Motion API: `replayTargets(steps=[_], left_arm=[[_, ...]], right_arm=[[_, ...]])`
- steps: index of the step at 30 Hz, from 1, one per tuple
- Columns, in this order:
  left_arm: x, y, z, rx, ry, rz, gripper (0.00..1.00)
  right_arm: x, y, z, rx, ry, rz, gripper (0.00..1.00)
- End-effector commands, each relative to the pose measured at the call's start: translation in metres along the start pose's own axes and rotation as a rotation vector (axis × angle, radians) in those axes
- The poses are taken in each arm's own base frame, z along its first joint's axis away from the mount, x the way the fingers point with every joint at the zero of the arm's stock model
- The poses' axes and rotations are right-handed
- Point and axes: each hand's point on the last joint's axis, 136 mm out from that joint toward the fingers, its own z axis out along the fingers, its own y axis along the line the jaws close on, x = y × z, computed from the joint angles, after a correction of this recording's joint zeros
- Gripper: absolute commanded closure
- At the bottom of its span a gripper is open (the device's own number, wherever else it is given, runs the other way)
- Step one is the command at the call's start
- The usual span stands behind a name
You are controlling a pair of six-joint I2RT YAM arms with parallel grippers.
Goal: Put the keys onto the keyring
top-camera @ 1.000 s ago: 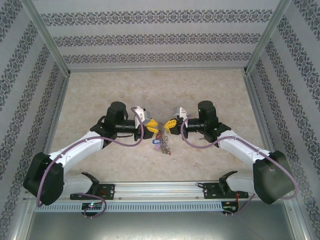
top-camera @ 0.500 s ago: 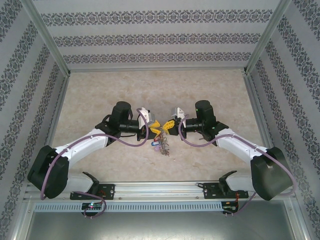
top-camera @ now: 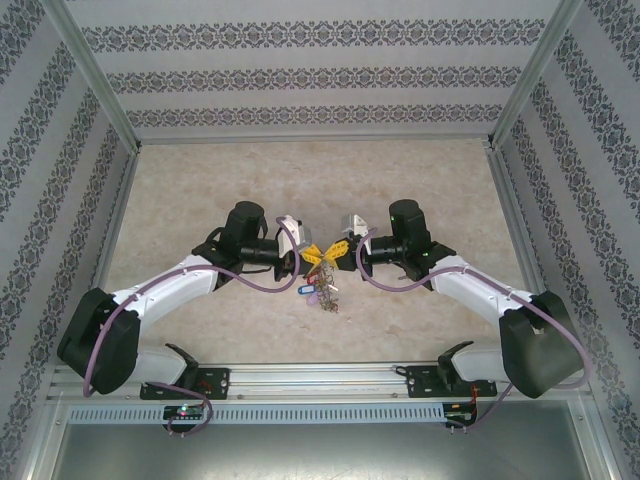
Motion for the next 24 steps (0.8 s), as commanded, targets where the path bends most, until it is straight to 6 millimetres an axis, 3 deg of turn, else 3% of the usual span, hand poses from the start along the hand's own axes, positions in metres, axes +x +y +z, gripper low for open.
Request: replayTargets(steps=[1, 4, 7, 9, 12, 18, 24], left_arm=[[-0.009, -0.002, 0.003, 0.021, -0.001, 0.039, 0.87], [-0.011, -0.001, 0.003, 0.017, 0.001, 0.048, 0.99], [-0.012, 0.001, 0.002, 0.004, 0.003, 0.059, 1.0], [-0.012, 0.001, 0.001, -0.004, 0.01, 0.063, 1.0], [-0.012, 0.0, -0.001, -0.013, 0.014, 0.073, 1.0], [-0.01, -0.004, -0.003, 0.001, 0.032, 0.072, 1.0], [-0.014, -0.003, -0.003, 0.003, 0.04, 0.068, 1.0]], right_arm=[[-0.022, 0.008, 0.002, -0.055, -0.045, -0.081, 1.0], [-0.019, 0.008, 0.003, -0.049, -0.032, -0.074, 1.0], [-0.014, 0.005, 0.002, -0.012, -0.006, -0.068, 0.99], [-0.011, 0.0, -0.001, 0.037, 0.019, -0.074, 0.82], [-0.007, -0.003, -0.009, 0.111, 0.081, -0.119, 0.69], [-0.006, -0.014, -0.029, 0.265, 0.17, -0.239, 0.68], [-0.01, 0.0, -0.026, 0.208, 0.248, -0.315, 0.73]])
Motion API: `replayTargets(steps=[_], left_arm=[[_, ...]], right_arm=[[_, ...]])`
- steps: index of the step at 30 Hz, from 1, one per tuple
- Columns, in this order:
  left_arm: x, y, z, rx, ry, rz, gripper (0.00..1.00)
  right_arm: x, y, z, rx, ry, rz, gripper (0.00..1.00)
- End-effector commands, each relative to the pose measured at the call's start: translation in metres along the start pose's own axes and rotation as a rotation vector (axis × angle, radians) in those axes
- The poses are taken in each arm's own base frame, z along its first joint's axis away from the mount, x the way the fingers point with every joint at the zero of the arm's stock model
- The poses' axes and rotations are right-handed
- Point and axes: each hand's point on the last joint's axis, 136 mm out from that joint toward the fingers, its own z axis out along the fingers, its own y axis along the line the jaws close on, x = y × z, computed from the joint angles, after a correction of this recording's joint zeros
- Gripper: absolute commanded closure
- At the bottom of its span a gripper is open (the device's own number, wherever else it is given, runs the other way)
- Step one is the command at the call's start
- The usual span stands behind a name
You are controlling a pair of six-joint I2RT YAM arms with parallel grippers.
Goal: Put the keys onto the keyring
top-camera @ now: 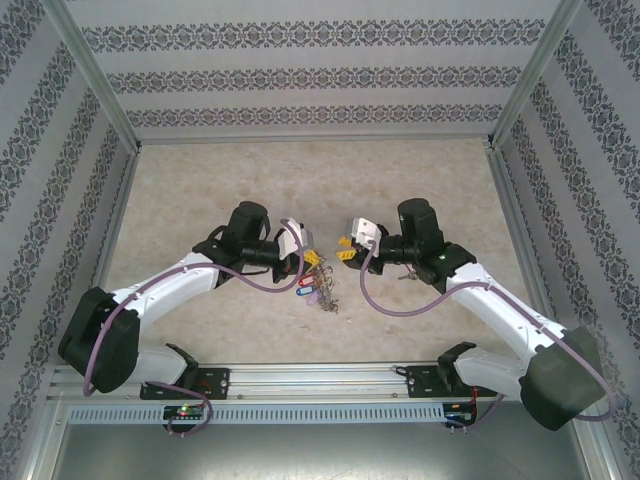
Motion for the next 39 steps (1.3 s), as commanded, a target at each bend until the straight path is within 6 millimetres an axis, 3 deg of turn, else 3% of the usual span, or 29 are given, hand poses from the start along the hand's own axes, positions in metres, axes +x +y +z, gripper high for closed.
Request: replayTargets(steps=[1, 4, 9, 24, 31, 37, 39], left_arm=[[-0.026, -0.004, -0.005, 0.012, -0.041, 0.071, 1.0], [-0.027, -0.004, -0.005, 0.014, -0.037, 0.061, 1.0], [-0.029, -0.006, -0.005, 0.022, -0.026, 0.05, 1.0], [-0.033, -0.008, -0.005, 0.029, -0.03, 0.061, 1.0], [-0.034, -0.009, -0.005, 0.03, -0.031, 0.062, 1.0], [-0.034, -0.008, -0.006, 0.024, -0.031, 0.064, 1.0], [-0.033, -0.008, -0.007, 0.017, -0.033, 0.061, 0.88]], right_arm=[[-0.004, 0.012, 0.002, -0.05, 0.06, -0.083, 0.73], [-0.001, 0.02, 0.012, -0.075, 0.098, -0.128, 0.73], [0.003, 0.017, 0.024, -0.06, 0.155, -0.181, 0.72], [0.002, 0.013, 0.031, -0.067, 0.175, -0.198, 0.74], [0.0, 0.019, 0.038, -0.124, 0.157, -0.17, 0.81], [0.002, 0.018, 0.039, -0.12, 0.163, -0.155, 0.97], [0.002, 0.017, 0.038, -0.117, 0.16, -0.142, 1.0]])
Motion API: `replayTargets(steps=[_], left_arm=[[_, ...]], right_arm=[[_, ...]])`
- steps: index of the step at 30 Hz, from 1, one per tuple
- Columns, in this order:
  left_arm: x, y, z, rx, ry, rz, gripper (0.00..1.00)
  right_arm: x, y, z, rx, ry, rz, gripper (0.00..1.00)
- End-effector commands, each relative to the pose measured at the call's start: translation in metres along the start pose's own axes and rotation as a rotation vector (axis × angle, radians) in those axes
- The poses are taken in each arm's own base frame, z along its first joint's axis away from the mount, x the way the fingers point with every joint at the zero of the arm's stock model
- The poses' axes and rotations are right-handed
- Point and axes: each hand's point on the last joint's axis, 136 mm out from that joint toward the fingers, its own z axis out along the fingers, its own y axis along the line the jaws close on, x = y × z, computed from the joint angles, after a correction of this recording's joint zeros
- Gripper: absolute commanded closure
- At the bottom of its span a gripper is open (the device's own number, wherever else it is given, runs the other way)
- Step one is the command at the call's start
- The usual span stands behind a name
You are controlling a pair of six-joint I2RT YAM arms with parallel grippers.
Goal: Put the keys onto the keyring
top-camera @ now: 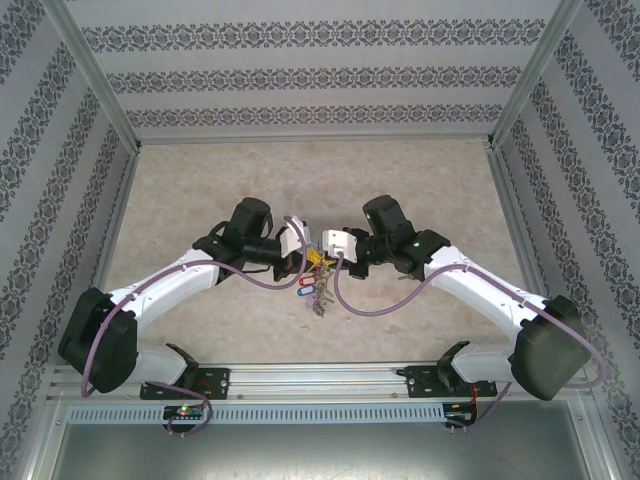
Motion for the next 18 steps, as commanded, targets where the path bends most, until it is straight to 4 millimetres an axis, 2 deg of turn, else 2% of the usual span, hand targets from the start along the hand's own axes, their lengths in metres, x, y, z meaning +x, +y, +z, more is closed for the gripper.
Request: replayTargets(steps=[1, 5, 8, 12, 18], left_arm=[[-0.025, -0.005, -0.006, 0.001, -0.062, 0.066, 0.84], [-0.017, -0.006, -0.01, -0.022, -0.061, 0.051, 0.76], [-0.01, -0.008, -0.015, -0.043, -0.1, 0.02, 0.69], [-0.012, -0.01, -0.018, -0.042, -0.158, -0.002, 0.67], [-0.027, -0.006, -0.022, -0.051, -0.223, 0.013, 0.67]], right_arm=[[-0.012, -0.002, -0.002, -0.014, -0.046, 0.01, 1.0], [-0.023, -0.007, -0.014, -0.025, -0.181, 0.09, 1.0], [-0.031, -0.002, -0.021, -0.061, -0.263, 0.11, 1.0], [-0.033, 0.0, -0.023, -0.092, -0.323, 0.139, 1.0], [-0.038, 0.0, -0.031, -0.127, -0.411, 0.169, 1.0]])
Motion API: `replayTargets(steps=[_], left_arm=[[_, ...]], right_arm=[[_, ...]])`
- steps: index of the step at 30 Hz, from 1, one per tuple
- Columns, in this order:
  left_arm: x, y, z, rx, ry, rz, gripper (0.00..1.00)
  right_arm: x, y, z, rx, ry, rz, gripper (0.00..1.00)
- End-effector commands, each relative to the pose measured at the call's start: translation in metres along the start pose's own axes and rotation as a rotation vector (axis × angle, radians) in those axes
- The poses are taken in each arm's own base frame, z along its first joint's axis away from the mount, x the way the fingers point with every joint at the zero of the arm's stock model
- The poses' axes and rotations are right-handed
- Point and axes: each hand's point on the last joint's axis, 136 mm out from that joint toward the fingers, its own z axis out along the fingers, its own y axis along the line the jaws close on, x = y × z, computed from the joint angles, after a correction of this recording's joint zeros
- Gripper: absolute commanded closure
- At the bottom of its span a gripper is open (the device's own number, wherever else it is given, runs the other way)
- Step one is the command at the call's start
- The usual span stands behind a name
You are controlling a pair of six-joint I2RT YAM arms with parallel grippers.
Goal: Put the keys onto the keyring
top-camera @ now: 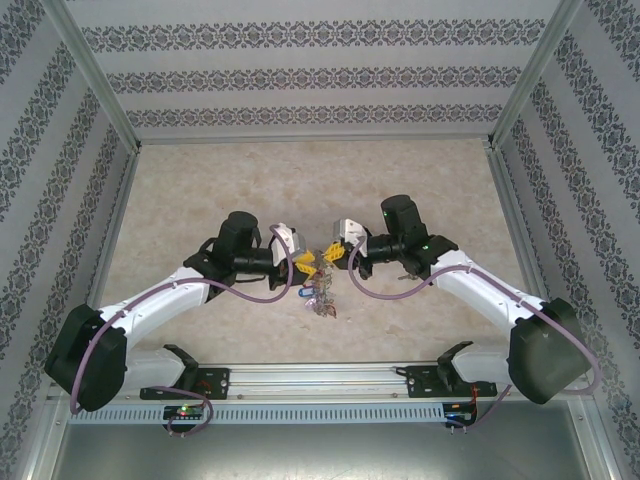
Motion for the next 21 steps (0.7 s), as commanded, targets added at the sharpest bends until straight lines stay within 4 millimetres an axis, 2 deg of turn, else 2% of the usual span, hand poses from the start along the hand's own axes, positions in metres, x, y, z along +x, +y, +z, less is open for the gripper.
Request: replayTargets(steps=[1, 6, 13, 15, 19, 21], left_arm=[[-0.03, 0.004, -0.007, -0.007, -0.116, 0.038, 0.67], [-0.042, 0.005, -0.008, -0.005, -0.173, 0.039, 0.7], [-0.041, 0.005, -0.007, 0.005, -0.168, 0.034, 0.72], [-0.044, 0.006, -0.007, 0.009, -0.171, 0.037, 0.74], [-0.047, 0.005, -0.004, 0.025, -0.168, 0.04, 0.85], [-0.047, 0.006, -0.004, 0.027, -0.169, 0.04, 0.87]], right_arm=[[-0.031, 0.01, -0.008, -0.074, -0.14, -0.04, 1.0], [-0.031, 0.009, -0.008, -0.098, -0.171, -0.019, 1.0], [-0.038, 0.007, -0.011, -0.103, -0.227, -0.011, 1.0], [-0.037, 0.007, -0.011, -0.101, -0.227, -0.01, 1.0], [-0.037, 0.006, -0.011, -0.095, -0.227, -0.01, 1.0], [-0.036, 0.005, -0.01, -0.091, -0.22, -0.007, 1.0]])
